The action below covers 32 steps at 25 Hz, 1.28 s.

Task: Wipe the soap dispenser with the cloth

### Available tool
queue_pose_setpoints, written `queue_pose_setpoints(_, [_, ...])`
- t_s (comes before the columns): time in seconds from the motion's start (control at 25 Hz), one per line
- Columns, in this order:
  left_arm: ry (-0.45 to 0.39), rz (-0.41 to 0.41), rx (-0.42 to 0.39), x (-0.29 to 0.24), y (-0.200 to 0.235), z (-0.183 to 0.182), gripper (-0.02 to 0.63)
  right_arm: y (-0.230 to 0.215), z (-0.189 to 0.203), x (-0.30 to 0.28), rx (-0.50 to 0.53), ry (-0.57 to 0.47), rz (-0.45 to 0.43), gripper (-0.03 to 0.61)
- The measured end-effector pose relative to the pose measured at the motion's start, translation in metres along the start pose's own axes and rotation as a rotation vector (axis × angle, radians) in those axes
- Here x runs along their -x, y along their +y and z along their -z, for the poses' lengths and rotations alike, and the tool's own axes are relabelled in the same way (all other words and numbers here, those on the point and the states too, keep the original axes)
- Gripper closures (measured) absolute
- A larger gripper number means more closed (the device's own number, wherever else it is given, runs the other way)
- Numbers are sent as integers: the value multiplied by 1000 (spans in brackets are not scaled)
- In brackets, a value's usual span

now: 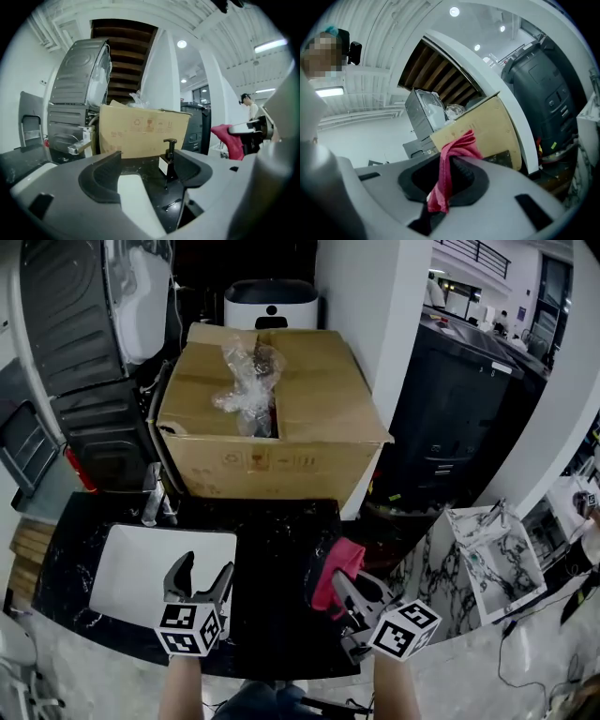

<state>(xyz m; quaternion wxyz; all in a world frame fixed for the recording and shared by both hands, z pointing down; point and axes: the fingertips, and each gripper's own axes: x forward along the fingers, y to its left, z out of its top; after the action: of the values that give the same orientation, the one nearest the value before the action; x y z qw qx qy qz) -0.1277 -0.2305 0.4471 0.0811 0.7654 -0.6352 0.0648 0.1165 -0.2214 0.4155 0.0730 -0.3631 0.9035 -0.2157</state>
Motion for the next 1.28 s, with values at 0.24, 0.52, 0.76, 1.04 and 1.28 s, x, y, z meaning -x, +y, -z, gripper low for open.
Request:
queue_pose_setpoints(0.24, [-89,-102,-25,46,36,-24,601,30,-2,-6,52,-12,-24,529])
queue_pose_setpoints(0.52, [-120,30,-85,86,66,-41,601,91,6,-21,96,-44,23,529])
queue_pose_setpoints(0.76, [-104,173,-68,117,96,-38,601,153,31,-31,127,-59,94,529])
queue_pose_setpoints(1.04, [-175,256,-75,138,89,-46,601,181,44,-21,154,-49,134,529])
queue_pose_setpoints(1.28, [-262,236,-48,156,82,-64,601,199,23,-22,286,-57,69,531])
